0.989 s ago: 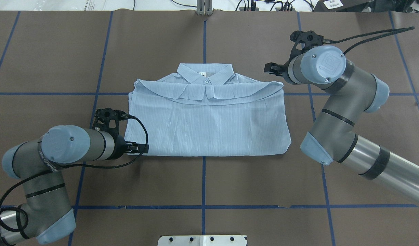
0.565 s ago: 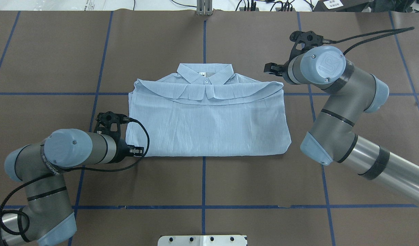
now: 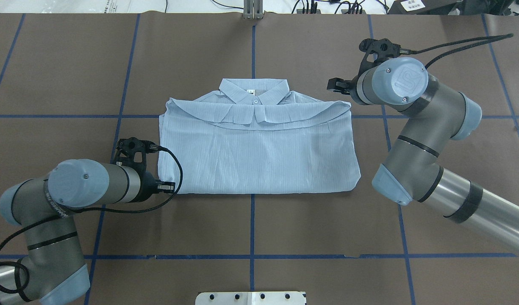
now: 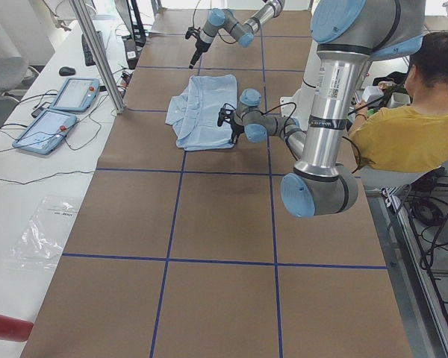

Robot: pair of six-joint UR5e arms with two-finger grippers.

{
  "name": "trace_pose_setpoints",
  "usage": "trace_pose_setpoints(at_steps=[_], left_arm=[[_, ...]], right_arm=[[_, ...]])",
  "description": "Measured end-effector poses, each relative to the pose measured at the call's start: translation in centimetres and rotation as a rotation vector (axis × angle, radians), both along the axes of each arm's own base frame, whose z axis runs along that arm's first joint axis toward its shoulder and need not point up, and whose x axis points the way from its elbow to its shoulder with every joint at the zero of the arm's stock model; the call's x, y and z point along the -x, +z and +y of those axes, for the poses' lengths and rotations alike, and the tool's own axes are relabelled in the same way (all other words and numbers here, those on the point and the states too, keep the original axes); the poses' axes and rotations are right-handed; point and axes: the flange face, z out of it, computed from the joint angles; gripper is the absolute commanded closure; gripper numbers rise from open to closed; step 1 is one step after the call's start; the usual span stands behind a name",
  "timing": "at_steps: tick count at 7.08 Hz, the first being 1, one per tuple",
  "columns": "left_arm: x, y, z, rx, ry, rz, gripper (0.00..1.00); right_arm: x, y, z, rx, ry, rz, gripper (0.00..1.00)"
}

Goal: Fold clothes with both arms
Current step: 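Grasp the shirt's side edge with the left gripper and pull it away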

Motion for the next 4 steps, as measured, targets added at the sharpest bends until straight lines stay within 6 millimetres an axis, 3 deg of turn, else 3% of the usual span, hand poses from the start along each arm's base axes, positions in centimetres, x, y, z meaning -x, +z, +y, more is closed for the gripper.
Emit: trace_pose_setpoints(at_steps=[2,3,4], left_arm=[[5.8,3.2,-6.0,-0.084,-0.056,-0.101,1.00],[8.1,4.9,-10.8,-0.122,-0.090,-0.162,1.00],[8.6,5.3,-16.2,-0.137,-0.126,-0.203,1.00]], right_arm=[[0.2,-0.4,0.1,0.000,0.004,-0.009,0.00],[0.5,-1.1,0.3,-0.005,0.000,-0.021,0.00],[0.9,-2.1,0.8,-0.013,-0.005,-0.038,0.00]])
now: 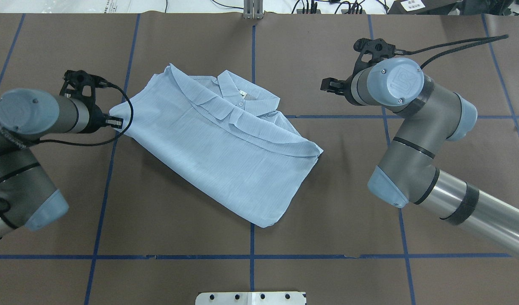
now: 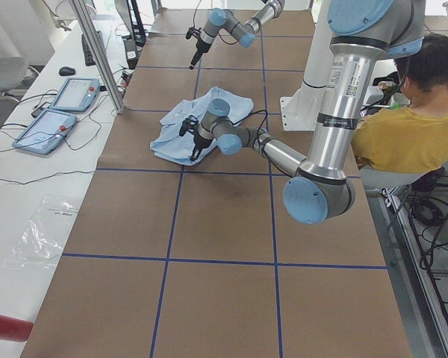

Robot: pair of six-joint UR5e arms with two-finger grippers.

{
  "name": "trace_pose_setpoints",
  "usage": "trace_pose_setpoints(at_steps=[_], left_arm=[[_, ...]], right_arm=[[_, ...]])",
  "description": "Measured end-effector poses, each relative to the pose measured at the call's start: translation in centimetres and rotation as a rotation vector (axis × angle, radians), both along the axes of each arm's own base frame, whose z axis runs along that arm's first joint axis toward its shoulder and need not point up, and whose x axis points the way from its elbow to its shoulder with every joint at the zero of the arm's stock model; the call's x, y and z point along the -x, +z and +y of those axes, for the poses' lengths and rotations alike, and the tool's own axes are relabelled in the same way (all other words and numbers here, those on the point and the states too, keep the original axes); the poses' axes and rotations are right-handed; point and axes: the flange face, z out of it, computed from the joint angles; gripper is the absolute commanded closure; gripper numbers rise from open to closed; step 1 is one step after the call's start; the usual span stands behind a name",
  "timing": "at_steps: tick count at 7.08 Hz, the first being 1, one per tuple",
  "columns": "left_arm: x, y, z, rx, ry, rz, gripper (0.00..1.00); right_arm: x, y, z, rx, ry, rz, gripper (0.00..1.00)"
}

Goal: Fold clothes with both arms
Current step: 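Grasp the shirt's side edge with the left gripper and pull it away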

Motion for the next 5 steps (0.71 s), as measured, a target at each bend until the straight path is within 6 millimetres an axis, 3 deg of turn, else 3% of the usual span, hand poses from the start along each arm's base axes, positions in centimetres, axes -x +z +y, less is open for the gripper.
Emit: trace_pose_setpoints(at_steps=[2,4,5], left_arm=[[-1.7,-0.9,-9.5,0.002,-0.072,-0.049,1.00],[-3.0,-2.1,-17.1,-0.008,-0.126,-0.077,1.00],[-2.2,-2.3,-20.2,-0.025,-0.127,-0.108,0.01]], right_arm=[[1.3,-2.0,1.1,-0.006,-0.011,-0.033,0.00],[2.4,-2.7,1.9,-0.004,-0.020,-0.050,0.00],[2.8,-2.9,2.1,-0.003,-0.024,-0.055,0.00]])
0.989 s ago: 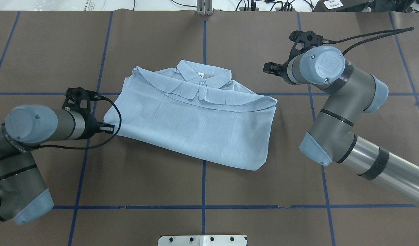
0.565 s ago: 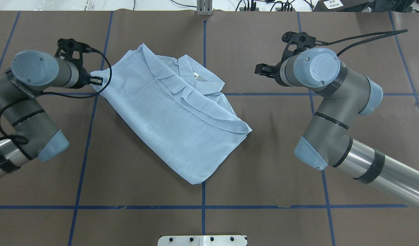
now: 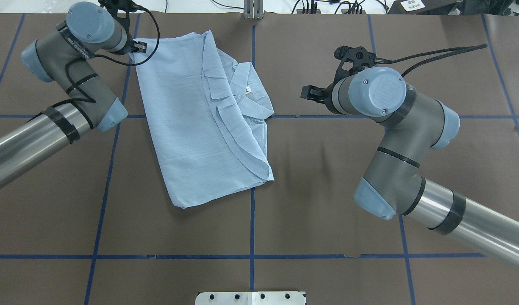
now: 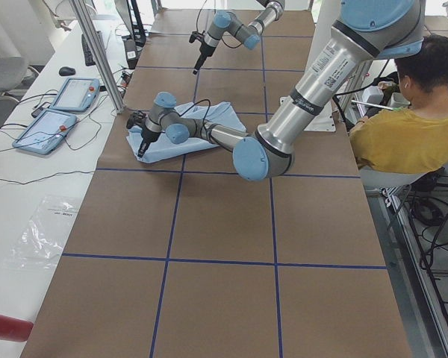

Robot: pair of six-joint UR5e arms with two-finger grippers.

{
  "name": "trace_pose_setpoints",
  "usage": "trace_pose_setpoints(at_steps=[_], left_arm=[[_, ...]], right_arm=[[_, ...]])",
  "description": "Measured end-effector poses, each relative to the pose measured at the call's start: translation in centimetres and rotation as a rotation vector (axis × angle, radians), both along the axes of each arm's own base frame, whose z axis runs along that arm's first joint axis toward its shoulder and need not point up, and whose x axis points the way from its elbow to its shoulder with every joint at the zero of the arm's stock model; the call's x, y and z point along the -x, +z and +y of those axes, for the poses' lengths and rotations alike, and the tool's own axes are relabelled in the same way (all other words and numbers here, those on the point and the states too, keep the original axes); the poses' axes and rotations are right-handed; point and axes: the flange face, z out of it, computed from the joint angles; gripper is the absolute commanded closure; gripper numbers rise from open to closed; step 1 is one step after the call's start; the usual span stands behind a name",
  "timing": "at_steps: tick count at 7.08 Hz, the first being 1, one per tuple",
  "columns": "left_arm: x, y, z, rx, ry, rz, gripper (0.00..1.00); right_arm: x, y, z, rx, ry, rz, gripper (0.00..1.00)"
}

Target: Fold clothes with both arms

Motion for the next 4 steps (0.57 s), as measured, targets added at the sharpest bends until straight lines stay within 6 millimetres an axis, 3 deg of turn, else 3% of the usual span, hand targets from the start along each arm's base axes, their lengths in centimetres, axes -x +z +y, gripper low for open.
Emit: trace_pose_setpoints(at_steps=[1,2,4], left_arm=[[1.5,-0.1,-1.7,-0.030,0.024,-0.034,0.00],[2.8,0.0,-2.0,-0.059,0.065,-0.044,0.00],[4.4,0.5,0.3,-0.089,0.130,-0.002,0.00]], right_arm=[[0.5,-0.5,0.1,0.005,0.001,-0.008,0.00],[1.9,-1.6,-0.4,0.026,0.017,-0.026,0.02],[7.8,-5.3,-3.2,0.143,0.105,-0.085,0.11]])
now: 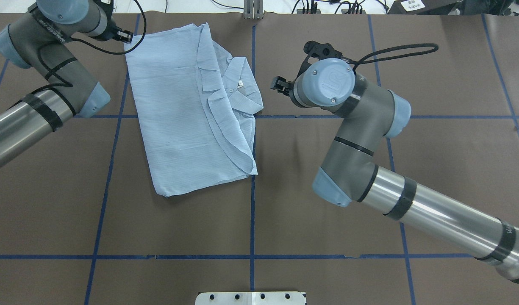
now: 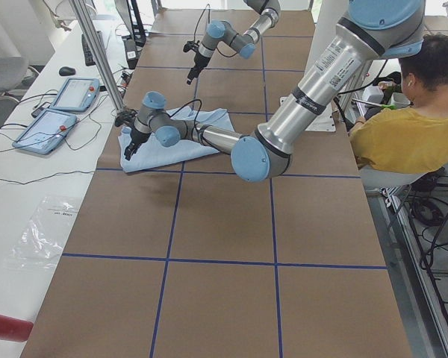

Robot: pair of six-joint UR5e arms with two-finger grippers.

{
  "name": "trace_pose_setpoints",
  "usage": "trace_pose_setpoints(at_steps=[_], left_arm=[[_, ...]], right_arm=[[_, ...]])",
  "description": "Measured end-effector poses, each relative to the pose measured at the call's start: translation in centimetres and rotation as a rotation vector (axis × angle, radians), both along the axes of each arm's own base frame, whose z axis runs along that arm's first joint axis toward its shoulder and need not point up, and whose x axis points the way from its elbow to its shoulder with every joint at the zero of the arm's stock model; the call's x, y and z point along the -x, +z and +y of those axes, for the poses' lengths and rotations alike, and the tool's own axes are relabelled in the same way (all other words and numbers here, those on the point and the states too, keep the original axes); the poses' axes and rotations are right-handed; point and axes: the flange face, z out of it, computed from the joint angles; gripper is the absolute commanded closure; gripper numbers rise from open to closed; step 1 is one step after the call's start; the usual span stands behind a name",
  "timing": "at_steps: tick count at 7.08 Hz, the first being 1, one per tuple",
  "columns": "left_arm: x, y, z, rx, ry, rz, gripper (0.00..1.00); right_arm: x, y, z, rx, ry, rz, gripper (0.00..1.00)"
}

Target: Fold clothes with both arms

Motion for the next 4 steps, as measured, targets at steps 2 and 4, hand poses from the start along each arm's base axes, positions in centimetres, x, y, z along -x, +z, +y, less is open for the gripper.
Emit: trace_pose_setpoints(at_steps=[2,4], left_arm=[[0.8,-0.1,1.2,-0.012,0.009,0.022,0.00],[1.2,0.1,1.8,-0.015,0.008,0.028,0.00]], right_arm=[[5.1,-2.7,-1.1,0.132,0.101,-0.058,0.32],[8.4,-3.0,-1.0,0.193,0.164,-0.064,0.37]])
